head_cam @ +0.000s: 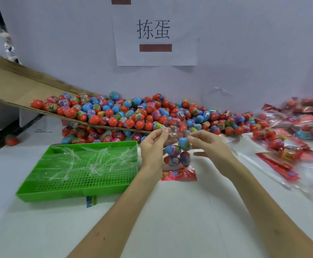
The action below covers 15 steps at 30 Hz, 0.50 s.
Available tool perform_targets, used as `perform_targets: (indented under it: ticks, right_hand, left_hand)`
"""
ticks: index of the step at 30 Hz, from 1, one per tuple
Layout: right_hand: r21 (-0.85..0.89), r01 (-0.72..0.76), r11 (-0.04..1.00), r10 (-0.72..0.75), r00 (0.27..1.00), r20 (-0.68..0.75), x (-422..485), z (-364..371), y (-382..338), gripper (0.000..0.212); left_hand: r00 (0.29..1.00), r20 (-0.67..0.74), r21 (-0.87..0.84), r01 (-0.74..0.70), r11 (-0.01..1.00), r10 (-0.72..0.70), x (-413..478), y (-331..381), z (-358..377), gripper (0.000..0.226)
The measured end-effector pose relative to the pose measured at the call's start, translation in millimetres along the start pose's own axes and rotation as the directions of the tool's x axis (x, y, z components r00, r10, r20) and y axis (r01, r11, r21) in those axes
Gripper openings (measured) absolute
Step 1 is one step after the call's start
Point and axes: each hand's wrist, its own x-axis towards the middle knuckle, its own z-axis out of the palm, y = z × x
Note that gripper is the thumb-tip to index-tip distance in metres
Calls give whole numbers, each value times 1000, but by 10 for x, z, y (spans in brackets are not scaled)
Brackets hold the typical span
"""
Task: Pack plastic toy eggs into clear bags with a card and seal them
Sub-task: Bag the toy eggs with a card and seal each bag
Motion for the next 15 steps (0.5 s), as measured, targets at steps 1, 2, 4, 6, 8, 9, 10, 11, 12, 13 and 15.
perform_targets:
  ticks: [1, 2, 4, 6, 8, 9, 10, 11, 12, 13, 15]
  right_hand:
    - [28, 22, 999, -21, 999, -25, -11, 24, -2, 9]
    - [66, 32, 997, -29, 998, -50, -17, 36, -11, 6]
    - [127, 32, 991, -20, 996, -91, -18, 31, -42, 6]
    - [160, 32, 987, -17, 995, -96, -20, 29, -76, 7]
    - [198, 41, 979, -22, 995, -95, -32, 49, -102, 7]
    - [208, 45, 977, -25, 995, -101, -40, 64, -110, 8]
    - [210, 50, 977, -27, 993, -111, -48, 76, -115, 9]
    - [207, 55, 977, -30, 992, -122, -51, 82, -115, 9]
    - [206, 59, 977, -32, 991, -133, -52, 83, -113, 9]
    - [204, 61, 977, -31, 989, -146, -48, 80, -109, 8]
    - [208, 59, 976, -23, 985, -173, -36, 66, -104, 7]
  left_hand:
    - [1000, 15, -10, 2, 1000, -2, -14, 14, 3, 15]
    - [1000, 18, -19, 3, 1000, -3, -17, 24, 4, 14]
    - [1000, 4, -59, 1, 998, -1, -17, 48, 7, 12]
    - [1000, -4, -99, 0, 995, 0, -13, 65, 5, 12]
    - [1000, -5, -99, -6, 995, 6, -17, 56, 4, 13]
    - [1000, -3, -97, -7, 995, 7, -17, 49, 0, 14]
    - [1000, 5, -97, -3, 995, 4, -17, 45, -1, 14]
    - [1000, 23, -100, 12, 995, -10, -19, 48, 2, 15]
    - [998, 53, -98, 36, 995, -31, -17, 53, 4, 18]
    - [994, 92, -85, 66, 994, -58, -16, 58, 7, 22]
    - [977, 179, -18, 124, 992, -119, -14, 60, 17, 32]
